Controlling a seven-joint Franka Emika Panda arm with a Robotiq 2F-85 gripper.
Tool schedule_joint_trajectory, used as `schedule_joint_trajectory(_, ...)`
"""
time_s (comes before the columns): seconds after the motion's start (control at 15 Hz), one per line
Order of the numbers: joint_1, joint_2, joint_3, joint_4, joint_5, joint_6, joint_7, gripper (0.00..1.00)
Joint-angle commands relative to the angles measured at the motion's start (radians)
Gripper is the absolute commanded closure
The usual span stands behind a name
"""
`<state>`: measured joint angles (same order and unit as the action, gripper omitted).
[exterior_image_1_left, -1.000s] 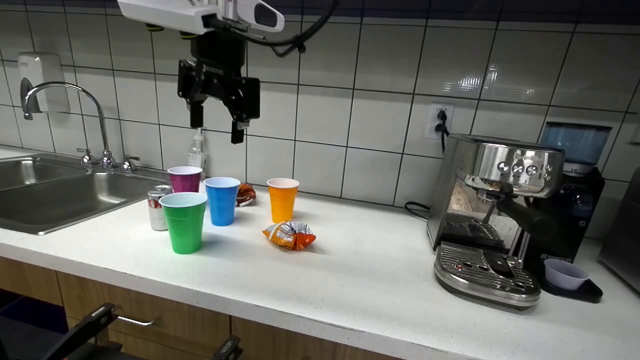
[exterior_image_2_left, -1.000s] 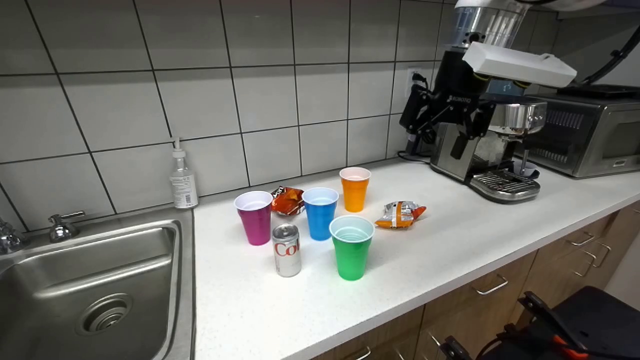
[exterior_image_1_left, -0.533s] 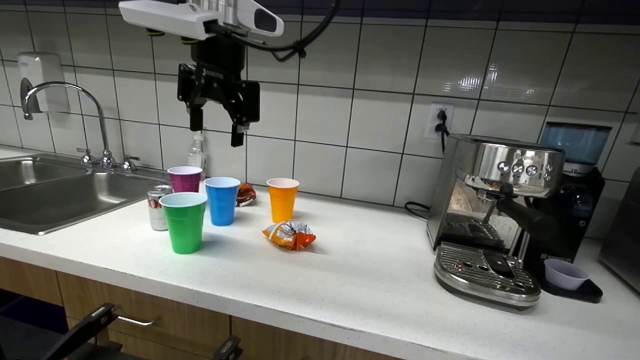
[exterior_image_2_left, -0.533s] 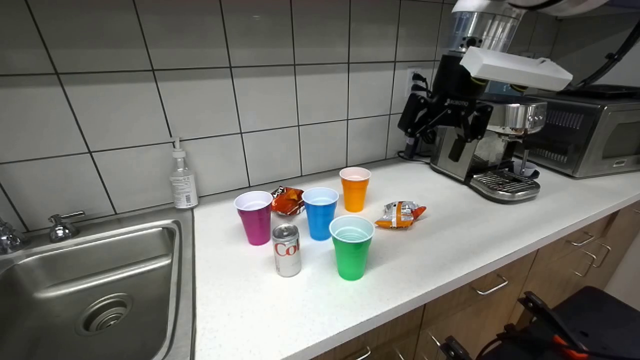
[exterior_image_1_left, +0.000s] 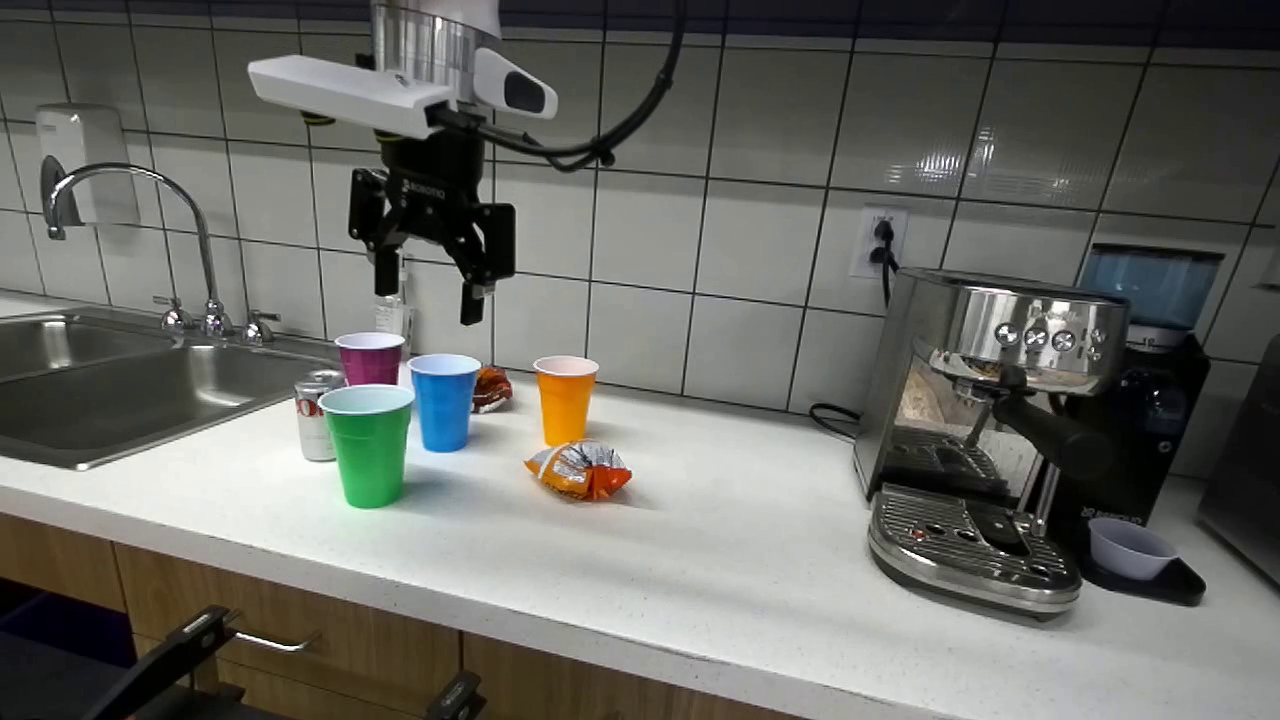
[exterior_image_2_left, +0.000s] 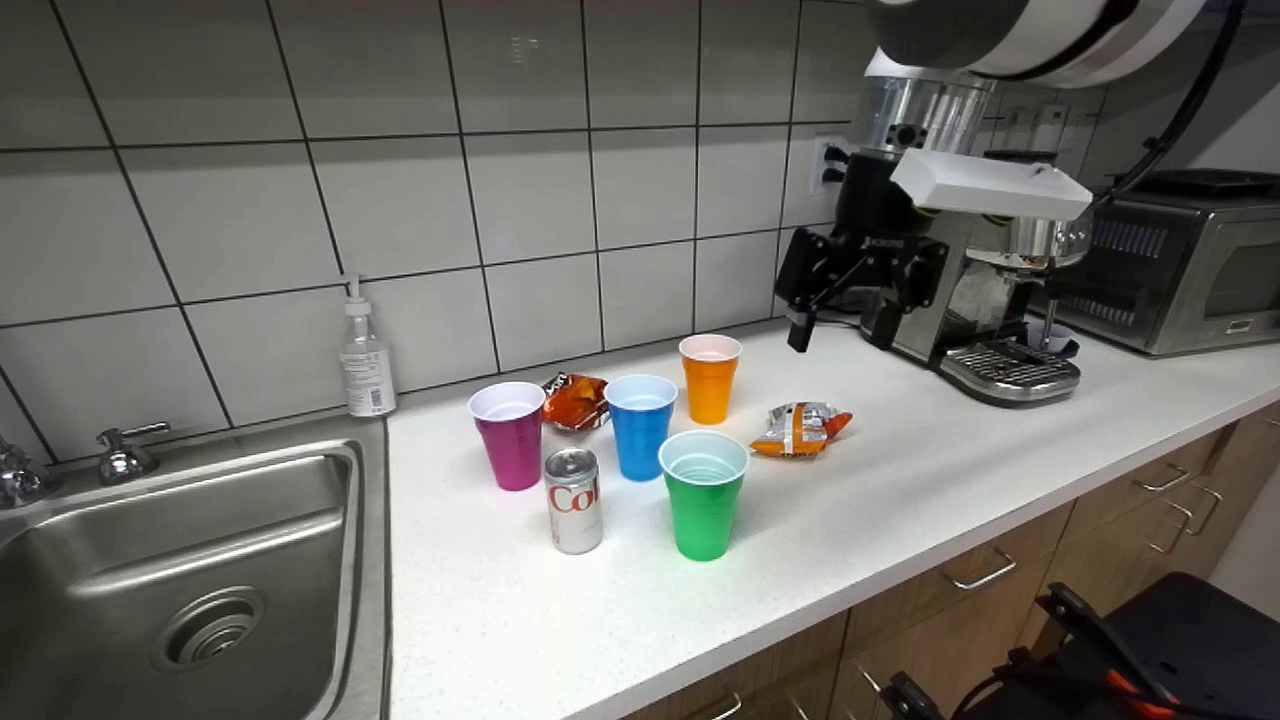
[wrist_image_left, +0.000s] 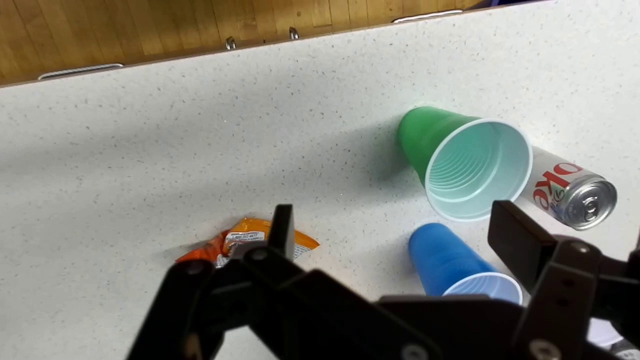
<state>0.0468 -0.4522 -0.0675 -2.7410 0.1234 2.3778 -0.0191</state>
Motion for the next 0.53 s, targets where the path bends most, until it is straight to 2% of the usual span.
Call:
schedule_joint_trajectory(0.0, 0.017, 0.075, 0.015, 0.031, 0.015, 0.05, -0.037, 0.0)
schedule_joint_trajectory(0.47, 0.043, 0.174, 0.055, 0.055, 0.013, 0.137, -0.018, 0.0)
